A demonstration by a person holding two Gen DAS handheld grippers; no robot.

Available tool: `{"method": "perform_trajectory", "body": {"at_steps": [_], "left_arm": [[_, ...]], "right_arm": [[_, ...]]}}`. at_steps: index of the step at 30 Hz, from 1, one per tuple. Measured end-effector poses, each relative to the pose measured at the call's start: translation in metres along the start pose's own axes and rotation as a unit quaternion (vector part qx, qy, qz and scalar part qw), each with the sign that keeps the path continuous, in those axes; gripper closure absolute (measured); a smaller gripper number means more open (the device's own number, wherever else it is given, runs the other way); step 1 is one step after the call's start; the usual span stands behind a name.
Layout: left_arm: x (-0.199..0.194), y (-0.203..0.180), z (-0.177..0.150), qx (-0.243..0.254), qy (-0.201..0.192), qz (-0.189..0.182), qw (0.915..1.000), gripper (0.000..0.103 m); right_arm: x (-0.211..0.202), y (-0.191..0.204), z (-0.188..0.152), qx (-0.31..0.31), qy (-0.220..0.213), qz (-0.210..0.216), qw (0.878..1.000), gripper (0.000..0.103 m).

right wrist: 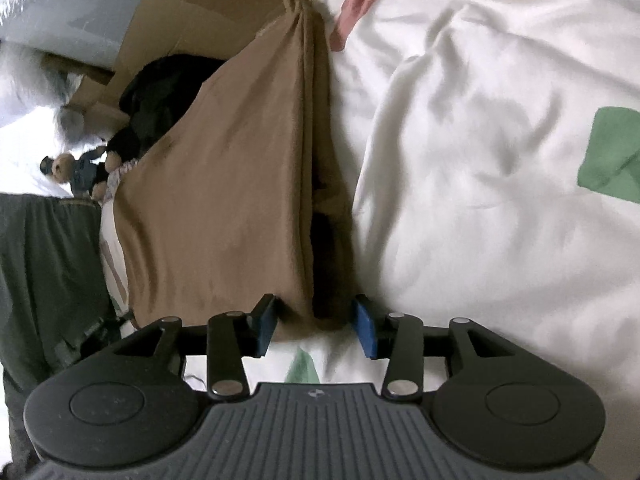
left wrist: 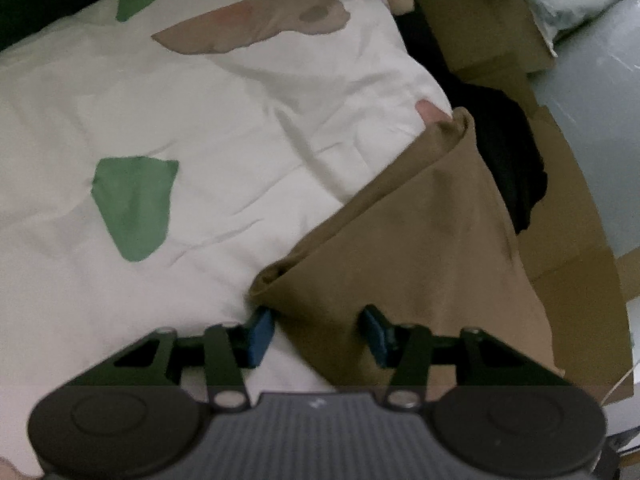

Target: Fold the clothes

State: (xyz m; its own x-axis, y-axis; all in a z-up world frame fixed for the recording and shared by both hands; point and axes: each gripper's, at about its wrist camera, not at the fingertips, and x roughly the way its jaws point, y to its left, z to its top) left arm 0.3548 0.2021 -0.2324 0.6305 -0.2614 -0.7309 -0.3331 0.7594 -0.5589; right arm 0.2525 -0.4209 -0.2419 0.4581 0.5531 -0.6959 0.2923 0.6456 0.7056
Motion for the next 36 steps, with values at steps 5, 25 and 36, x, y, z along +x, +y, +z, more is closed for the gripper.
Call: {"method": "perform_trajectory", "body": {"at_steps": [5,25,36], "left_arm": [[0.004,0.004,0.006,-0.01,-0.002,-0.007,0.9999,0.051],[-0.003,0.008,0.015,0.041,0.007,-0.007,0.9991,0.098],[-0.031,-0.002,0.013,0.061,0.002,-0.002,0.9982,0.099]], "right_arm": [[0.006,0.002,0.001,0.01,-0.011,-0.004,1.0,0.057],[0.002,0.005,0.002,-0.033,0.008,-0.048,0.998,0.092],[-0.023,0.024,0.001,-0.084,-0.013,-0.074,0.994,0.098]]}}
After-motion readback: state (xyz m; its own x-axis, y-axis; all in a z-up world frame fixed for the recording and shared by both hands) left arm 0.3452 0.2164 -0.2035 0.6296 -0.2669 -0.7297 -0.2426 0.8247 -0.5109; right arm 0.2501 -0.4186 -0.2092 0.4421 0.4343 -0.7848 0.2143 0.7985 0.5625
